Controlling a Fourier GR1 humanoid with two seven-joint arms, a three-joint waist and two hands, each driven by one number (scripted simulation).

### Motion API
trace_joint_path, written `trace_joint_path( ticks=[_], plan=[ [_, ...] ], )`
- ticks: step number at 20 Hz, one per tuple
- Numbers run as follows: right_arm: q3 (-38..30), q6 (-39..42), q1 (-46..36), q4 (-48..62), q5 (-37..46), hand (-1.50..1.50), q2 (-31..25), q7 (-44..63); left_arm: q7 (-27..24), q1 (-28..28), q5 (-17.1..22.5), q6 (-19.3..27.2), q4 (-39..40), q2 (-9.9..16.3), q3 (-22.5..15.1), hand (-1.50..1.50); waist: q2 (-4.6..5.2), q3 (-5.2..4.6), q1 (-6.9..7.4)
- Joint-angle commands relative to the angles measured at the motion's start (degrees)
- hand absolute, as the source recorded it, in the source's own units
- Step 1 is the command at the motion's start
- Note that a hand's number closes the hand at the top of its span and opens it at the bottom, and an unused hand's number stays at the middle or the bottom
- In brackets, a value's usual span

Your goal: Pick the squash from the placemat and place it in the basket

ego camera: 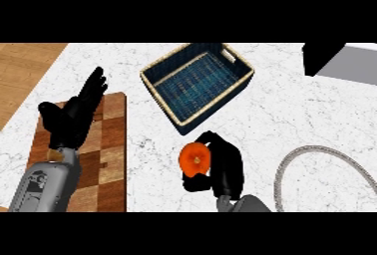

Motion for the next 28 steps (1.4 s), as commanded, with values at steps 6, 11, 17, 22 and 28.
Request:
trace_joint_path(
  ticks=[6, 11, 17, 22, 28],
  plan=[
    [4.90, -15.11, -16.64, -0.01, -1.21, 1.50, 0.28, 3.99, 0.31, -2.30, -0.44, 0.07, 1.63, -0.84, -0.79, 0.00, -0.45, -0.15, 0.68],
    [4.30, -17.89, -24.94, 3.55, 0.46, 1.50, 0.28, 8.88, 0.72, -2.57, -1.24, 0.57, 2.57, -1.29, -1.40, 0.00, -0.93, -0.47, 0.09],
    [0.56, -17.73, -35.79, 8.67, 0.98, 1.50, 0.28, 16.35, 0.54, -3.08, -1.45, 0.67, 3.36, -1.00, -1.06, 0.00, -1.16, -0.64, -0.10],
    [-4.03, -20.81, -44.74, 13.10, 2.60, 1.50, 0.28, 20.55, 1.01, -3.87, -1.38, 0.69, 4.43, -1.11, -0.86, 0.00, -1.03, -0.63, -0.57],
    [-8.80, -18.82, -54.91, 23.27, 3.74, 1.50, 0.27, 23.86, 0.45, -4.20, -1.85, 1.52, 5.10, -1.38, -0.59, 0.00, -0.92, -0.81, -0.71]
  ],
)
